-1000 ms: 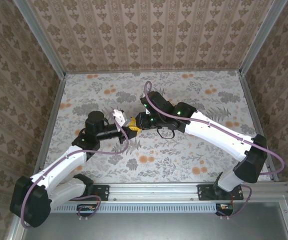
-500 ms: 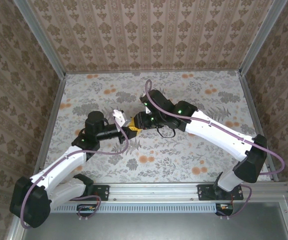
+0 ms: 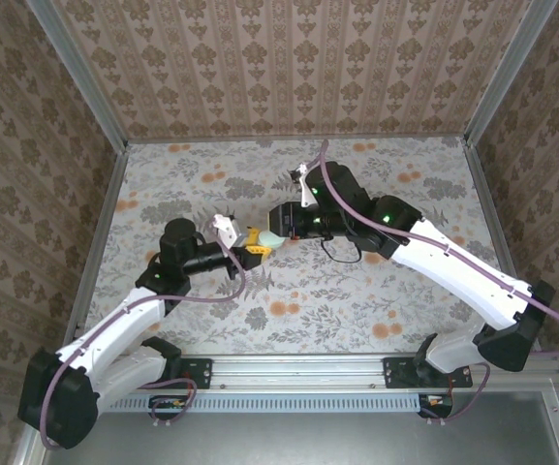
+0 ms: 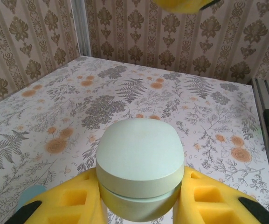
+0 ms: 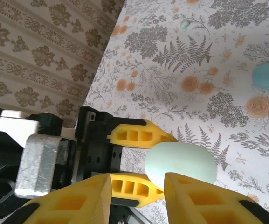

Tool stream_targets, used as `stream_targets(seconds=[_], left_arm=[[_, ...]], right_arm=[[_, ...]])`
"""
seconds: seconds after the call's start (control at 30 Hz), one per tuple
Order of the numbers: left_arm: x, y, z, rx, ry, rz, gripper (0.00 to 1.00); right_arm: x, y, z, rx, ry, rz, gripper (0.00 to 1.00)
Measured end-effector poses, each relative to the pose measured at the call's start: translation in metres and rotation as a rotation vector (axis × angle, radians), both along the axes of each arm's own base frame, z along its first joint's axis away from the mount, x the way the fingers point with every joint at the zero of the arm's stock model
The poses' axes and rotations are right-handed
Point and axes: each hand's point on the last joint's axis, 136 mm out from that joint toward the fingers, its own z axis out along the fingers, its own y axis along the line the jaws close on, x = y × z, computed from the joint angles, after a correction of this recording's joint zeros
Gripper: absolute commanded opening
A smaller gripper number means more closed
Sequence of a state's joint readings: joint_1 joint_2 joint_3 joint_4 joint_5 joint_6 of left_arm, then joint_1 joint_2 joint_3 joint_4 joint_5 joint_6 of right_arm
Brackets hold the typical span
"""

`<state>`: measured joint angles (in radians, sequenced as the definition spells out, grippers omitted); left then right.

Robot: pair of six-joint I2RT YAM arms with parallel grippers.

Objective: Insert wireless bluetooth earbuds into charging case

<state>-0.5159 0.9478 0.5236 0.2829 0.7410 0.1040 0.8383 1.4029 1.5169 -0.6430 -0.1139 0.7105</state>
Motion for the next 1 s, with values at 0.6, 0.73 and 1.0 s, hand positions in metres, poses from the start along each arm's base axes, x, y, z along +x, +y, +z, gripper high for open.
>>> stream_targets(seconds=[0.6,0.73,1.0], left_arm=[[0.089,0.137,-0.015,-0.096,0.248,0.535,0.0],[0.112,0.163,-0.038,-0.101,0.348,0.654,0.0],[0.174,0.196,-0.059,-0.101,0.468,0.83,0.0]], right_arm=[[0.115,0.066,-0.089,-0.146,-0.049,0.001,0.38],[0.156,0.107,-0.124,-0.166,-0.068,0.023,0.41],[0.215,0.156,-0.17,-0.139,-0.093,0.015,0.41]])
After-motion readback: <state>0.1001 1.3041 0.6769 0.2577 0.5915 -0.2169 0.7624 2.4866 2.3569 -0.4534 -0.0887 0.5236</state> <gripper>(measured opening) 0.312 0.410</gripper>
